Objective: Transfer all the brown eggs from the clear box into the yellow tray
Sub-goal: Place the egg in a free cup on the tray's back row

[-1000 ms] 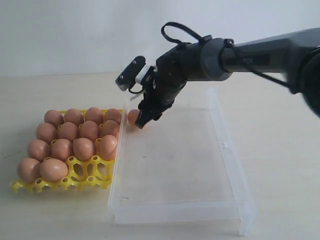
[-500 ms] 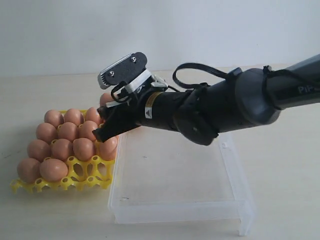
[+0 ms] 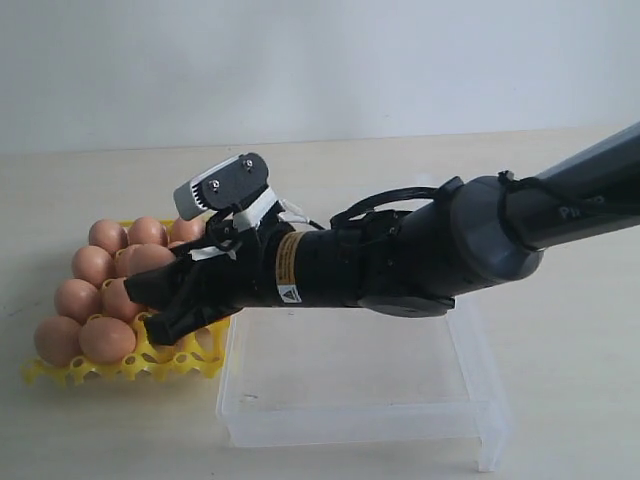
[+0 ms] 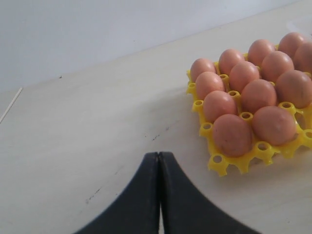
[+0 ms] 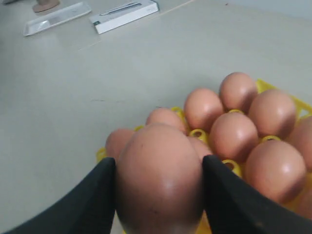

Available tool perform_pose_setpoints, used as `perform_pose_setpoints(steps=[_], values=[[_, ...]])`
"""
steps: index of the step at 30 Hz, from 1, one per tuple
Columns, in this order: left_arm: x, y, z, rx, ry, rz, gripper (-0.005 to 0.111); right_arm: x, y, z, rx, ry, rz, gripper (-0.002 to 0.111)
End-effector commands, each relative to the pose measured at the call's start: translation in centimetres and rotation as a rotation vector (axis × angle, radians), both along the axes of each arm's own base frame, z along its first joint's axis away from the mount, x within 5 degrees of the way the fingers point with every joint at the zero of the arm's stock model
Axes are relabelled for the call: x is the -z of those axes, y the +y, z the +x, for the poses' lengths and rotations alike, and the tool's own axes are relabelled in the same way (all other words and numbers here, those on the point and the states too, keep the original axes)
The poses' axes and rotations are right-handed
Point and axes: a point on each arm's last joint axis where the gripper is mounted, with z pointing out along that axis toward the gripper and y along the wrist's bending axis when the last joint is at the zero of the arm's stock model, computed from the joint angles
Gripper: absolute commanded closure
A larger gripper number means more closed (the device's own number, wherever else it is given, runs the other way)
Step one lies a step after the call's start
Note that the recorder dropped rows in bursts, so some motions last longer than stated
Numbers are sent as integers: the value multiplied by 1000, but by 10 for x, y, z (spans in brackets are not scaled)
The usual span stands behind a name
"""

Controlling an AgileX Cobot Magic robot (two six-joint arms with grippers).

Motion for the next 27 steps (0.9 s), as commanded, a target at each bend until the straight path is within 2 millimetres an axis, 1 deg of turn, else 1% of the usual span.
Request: perform_pose_setpoints(steps=[1, 4, 7, 12, 15, 18, 23, 24, 26, 27], values=[[-2, 0, 0, 0, -18, -6, 107, 11, 3, -6, -48, 74, 39, 108], [-2, 0, 0, 0, -18, -6, 107, 19, 4, -7, -64, 102, 40, 108], [-2, 0, 0, 0, -18, -6, 107, 24, 5, -9, -71, 146, 60, 108], [-2, 0, 0, 0, -18, -6, 107, 31, 6, -9, -72, 172, 62, 108], [-2, 0, 0, 0, -18, -6, 107, 37, 10, -7, -69, 221, 68, 103], [-2, 0, 0, 0, -18, -6, 107, 39, 20, 3, -64, 268, 88, 96], [-2, 0, 0, 0, -18, -6, 107, 39, 21, 8, -32, 279, 73, 95], [-2, 0, 0, 0, -18, -6, 107, 39, 21, 8, -31, 279, 71, 93], [-2, 0, 0, 0, -18, -6, 107, 40, 21, 9, -24, 286, 69, 78], [-2, 0, 0, 0, -18, -6, 107, 41, 20, 9, -9, 297, 62, 65]])
